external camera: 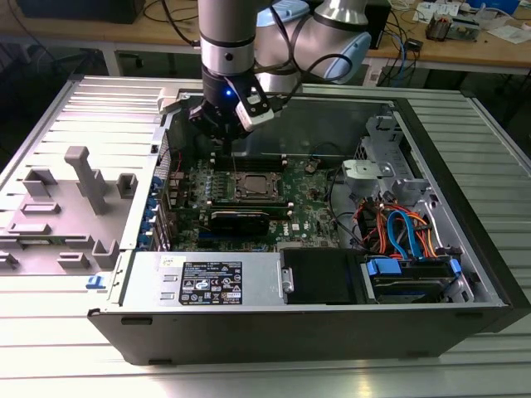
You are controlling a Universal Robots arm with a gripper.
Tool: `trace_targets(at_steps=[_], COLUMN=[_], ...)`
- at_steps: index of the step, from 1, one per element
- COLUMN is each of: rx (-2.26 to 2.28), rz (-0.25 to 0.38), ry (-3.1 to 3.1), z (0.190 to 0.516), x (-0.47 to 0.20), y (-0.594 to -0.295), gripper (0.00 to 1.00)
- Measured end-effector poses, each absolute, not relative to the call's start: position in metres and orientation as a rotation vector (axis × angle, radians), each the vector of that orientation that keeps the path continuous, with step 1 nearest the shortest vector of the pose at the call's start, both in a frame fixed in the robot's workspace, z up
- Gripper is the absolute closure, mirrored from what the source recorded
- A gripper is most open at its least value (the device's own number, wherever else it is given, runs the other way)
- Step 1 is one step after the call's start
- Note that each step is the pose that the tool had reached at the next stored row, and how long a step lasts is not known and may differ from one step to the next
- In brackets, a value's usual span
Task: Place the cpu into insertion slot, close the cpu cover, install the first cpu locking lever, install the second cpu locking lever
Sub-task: 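Install the first cpu locking lever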
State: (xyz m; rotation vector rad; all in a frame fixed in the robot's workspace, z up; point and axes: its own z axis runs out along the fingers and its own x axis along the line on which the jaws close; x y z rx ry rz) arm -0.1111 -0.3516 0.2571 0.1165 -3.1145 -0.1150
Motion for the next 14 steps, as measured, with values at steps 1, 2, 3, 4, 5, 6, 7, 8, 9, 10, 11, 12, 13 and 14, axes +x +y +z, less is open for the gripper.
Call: trace_targets(at_steps=[1, 2, 3, 4, 5, 6, 7, 8, 9, 10, 11, 12, 13, 14], rx=[0.117, 0.117, 0.117, 0.117, 0.117, 0.117, 0.117, 0.117, 0.117, 0.117, 0.117, 0.117, 0.117, 0.117], rz=[-0.115, -0.115, -0.115, -0.115, -0.115, -0.115, -0.115, -0.115, -0.115, -0.115, -0.115, -0.115, -0.115, -0.115], ry=[-3.115, -3.114, -3.115, -3.115, -3.115, -3.115, -3.115, -3.115, -3.115, -3.115, -3.115, -3.115, -3.115, -3.115], z=[0.2571, 0.2571, 0.2571, 0.2571, 0.2571, 0.2571, 0.2571, 0.2571, 0.2571, 0.2571, 0.2571, 0.2571, 0.2571, 0.2571], x=[-0.1101, -0.1095, -0.1087, -0.1081, -0.1074, -0.1068, -0.1062, -0.1056, -0.105, -0.1044, -0.1037, -0.1032, -0.1025, -0.1021], y=[-0.3516, -0.3516, -0.3516, -0.3516, -0.3516, -0.3516, -0.3516, -0.3516, -0.3516, -0.3516, -0.3516, -0.3516, -0.3516, -0.3516], gripper=[0.89, 0.89, 0.89, 0.89, 0.89, 0.89, 0.89, 0.89, 0.89, 0.89, 0.89, 0.89, 0.89, 0.89])
